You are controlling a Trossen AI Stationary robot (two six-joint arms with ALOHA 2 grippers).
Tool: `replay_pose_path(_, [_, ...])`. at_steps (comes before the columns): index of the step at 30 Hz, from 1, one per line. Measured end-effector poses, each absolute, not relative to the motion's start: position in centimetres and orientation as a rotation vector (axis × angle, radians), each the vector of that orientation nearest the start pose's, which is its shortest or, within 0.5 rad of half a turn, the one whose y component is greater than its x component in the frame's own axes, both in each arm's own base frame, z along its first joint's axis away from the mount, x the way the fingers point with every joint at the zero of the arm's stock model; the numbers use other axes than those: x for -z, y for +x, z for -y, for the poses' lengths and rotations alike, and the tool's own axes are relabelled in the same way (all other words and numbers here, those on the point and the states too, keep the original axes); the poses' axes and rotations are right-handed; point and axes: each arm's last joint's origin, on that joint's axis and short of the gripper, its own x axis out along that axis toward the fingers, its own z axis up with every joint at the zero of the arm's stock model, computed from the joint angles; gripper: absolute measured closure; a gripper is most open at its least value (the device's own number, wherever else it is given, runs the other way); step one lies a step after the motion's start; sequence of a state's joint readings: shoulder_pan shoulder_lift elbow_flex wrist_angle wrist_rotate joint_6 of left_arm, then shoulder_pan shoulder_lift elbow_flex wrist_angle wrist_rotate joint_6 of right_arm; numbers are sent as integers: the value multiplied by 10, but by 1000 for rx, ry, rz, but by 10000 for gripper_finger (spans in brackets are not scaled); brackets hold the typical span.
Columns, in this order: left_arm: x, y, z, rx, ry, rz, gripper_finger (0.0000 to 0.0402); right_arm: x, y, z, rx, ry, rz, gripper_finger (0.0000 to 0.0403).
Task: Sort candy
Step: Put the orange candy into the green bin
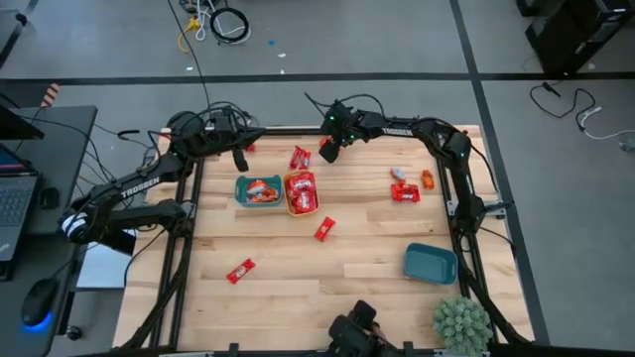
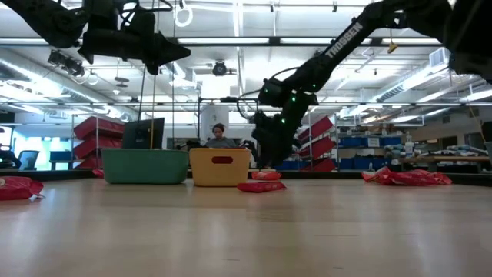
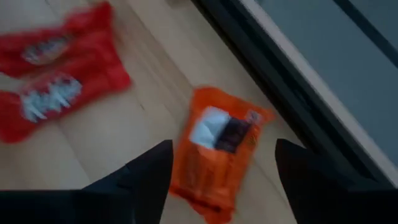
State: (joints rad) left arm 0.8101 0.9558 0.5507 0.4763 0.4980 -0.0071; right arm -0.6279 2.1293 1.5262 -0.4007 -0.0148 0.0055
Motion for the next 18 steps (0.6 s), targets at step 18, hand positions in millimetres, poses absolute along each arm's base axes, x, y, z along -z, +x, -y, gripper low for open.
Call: replay_pose_path(18, [-275,155,-142,-311,-19,-18,401,-133,353,256,541,401,-1033,234])
